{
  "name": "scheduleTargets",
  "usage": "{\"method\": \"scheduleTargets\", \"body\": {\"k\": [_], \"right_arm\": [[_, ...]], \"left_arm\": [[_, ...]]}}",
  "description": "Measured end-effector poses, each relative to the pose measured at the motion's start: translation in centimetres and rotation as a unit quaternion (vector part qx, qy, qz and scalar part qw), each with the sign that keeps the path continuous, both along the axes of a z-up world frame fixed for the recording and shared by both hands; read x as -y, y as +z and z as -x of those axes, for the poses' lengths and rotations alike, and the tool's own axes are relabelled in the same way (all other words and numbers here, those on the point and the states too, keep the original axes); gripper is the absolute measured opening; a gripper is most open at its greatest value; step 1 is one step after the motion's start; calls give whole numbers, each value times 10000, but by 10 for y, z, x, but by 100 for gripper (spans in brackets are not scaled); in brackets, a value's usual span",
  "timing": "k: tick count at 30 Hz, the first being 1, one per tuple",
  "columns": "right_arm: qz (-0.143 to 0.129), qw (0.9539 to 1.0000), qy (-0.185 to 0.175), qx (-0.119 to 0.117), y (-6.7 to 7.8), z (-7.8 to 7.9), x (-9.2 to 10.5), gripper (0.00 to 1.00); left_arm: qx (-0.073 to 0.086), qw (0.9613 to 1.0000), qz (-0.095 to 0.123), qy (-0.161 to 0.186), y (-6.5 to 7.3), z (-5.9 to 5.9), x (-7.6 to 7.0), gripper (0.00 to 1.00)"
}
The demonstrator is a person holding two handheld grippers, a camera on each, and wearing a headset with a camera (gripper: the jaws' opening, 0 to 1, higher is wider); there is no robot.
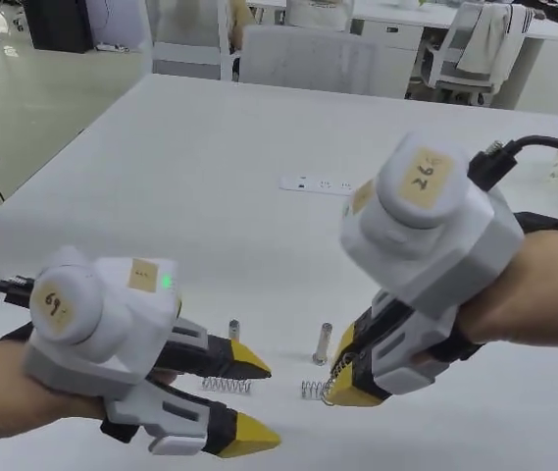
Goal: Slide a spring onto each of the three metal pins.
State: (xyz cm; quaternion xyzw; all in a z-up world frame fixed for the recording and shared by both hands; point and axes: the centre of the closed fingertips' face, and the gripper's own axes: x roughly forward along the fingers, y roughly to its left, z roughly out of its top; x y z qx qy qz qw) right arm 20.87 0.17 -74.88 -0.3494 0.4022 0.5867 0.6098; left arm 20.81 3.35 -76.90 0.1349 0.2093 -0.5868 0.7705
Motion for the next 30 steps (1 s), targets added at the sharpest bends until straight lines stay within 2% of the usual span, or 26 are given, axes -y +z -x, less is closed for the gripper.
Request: {"method": "scheduleTargets", "body": {"k": [13,23,30], "right_arm": [[41,9999,-86,95,2,-6,10,9],[77,9996,-221,134,3,-13,20,9],[107,9994,-300,161,4,-18,26,9]], "left_arm": [[-88,9990,35,446,-11,-4,-20,40],[-54,9952,156,960,-10,-13,-40,49],[-7,9925,212,1203,-12,-17,-48,54]]}}
